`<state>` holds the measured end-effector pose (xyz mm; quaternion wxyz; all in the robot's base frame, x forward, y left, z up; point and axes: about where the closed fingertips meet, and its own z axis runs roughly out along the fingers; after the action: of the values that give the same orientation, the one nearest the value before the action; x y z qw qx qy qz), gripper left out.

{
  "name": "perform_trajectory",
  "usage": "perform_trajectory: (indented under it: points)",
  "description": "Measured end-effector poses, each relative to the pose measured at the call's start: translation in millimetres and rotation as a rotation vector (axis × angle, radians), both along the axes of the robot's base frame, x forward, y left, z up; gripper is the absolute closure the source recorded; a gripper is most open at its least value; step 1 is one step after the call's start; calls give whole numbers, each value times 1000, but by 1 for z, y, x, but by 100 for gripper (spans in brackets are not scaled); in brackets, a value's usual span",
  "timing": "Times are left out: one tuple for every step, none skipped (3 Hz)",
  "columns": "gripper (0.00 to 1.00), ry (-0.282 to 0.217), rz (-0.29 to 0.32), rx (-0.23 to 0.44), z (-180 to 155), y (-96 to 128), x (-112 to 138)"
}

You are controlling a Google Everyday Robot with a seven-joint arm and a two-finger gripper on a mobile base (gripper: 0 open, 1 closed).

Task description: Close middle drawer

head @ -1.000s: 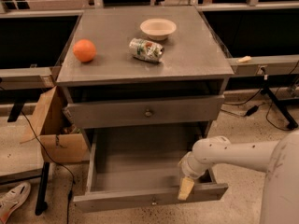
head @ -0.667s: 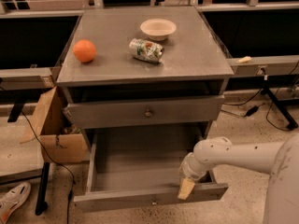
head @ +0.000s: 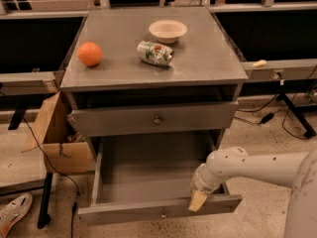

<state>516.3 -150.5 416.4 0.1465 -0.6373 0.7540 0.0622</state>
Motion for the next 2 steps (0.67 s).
perform_trajectory:
  points:
    - [100, 0, 0, 0, 2, -1, -5]
    - [100, 0, 0, 0, 4, -2, -10]
